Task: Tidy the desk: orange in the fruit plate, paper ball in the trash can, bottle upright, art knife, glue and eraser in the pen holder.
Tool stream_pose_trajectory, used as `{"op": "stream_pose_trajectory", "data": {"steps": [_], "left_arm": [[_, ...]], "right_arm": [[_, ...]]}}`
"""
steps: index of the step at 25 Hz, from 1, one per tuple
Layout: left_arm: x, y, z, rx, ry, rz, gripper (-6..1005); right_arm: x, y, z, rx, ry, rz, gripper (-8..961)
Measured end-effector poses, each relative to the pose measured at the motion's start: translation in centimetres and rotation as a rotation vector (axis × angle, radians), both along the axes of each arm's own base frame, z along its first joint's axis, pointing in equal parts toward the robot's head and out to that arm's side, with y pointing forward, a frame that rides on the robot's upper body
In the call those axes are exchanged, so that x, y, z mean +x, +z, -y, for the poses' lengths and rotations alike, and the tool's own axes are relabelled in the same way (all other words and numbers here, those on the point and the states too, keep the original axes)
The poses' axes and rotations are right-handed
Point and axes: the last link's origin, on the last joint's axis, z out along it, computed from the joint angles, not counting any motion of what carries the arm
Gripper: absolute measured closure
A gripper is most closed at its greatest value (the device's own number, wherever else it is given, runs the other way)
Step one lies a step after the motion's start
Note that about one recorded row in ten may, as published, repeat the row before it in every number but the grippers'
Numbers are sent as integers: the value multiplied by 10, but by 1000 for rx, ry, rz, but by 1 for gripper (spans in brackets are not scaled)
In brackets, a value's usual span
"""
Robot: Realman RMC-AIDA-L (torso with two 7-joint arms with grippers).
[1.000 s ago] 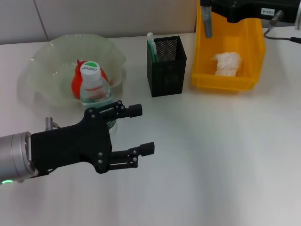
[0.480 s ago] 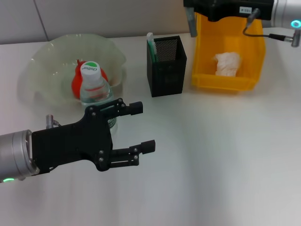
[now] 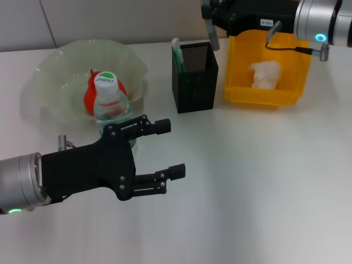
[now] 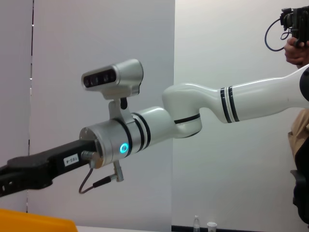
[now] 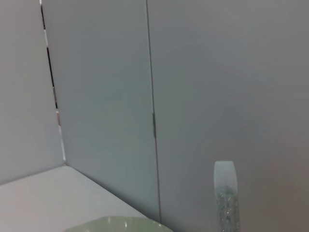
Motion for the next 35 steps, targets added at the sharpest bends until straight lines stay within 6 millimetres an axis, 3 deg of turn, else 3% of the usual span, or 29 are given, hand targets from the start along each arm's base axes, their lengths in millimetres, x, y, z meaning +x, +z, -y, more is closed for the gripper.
{"op": "stream_pose_trajectory", "data": {"steps": [14,35], "left_arm": [[0,0,0,0,-2,-1,189],[-2,-3,3,-12,-7,-6,189]], "right_arm": [[1,-23,-3,25,-16,-5,826],[13,-35,3,11,-53,-14,822]]}}
